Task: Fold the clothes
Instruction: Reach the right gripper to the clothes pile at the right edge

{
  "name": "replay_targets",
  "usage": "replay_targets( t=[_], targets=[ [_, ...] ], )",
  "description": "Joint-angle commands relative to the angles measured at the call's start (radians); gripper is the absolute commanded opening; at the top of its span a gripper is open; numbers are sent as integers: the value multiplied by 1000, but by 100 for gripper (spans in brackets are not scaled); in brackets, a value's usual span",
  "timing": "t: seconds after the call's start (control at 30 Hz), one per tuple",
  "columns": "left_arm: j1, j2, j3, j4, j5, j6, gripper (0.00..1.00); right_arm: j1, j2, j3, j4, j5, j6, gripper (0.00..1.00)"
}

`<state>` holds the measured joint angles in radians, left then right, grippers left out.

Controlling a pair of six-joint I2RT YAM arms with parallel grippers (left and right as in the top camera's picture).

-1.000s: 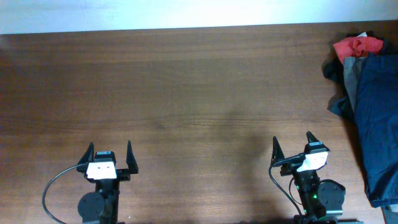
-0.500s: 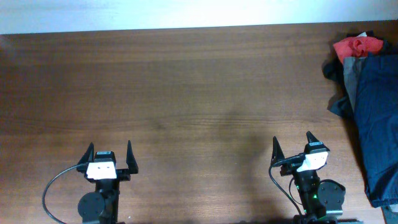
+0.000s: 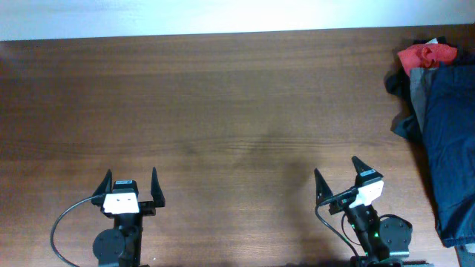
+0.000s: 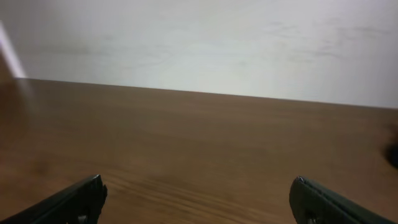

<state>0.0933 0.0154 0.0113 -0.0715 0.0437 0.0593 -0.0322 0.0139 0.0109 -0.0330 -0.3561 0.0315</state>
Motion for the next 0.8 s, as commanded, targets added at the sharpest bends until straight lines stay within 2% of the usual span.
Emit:
replay_targets(
  t=[0.0,0.2,0.37,0.57,0.67,0.73,0.77],
  targets=[
    [6,-8,-2,-8,-7,-6,99,-8,-10,-5,29,-82,14,99],
    [6,-8,-2,-8,-7,-6,99,-8,-10,-5,115,-188,24,99],
    [6,-8,-2,-8,-7,-6,99,-8,-10,1,238,-190,90,99],
    [6,-8,-2,-8,-7,-6,99,-8,20,108,247,-41,89,99],
    [6,-9,-2,-8,-7,-6,99,-8,127,208,222,63,59,99],
    [6,-8,-2,-8,-7,-6,99,-8,316,350,169,103,-29,99],
    [6,-8,-2,-8,-7,-6,99,-8,348,377,150,126,-33,99]
  ],
)
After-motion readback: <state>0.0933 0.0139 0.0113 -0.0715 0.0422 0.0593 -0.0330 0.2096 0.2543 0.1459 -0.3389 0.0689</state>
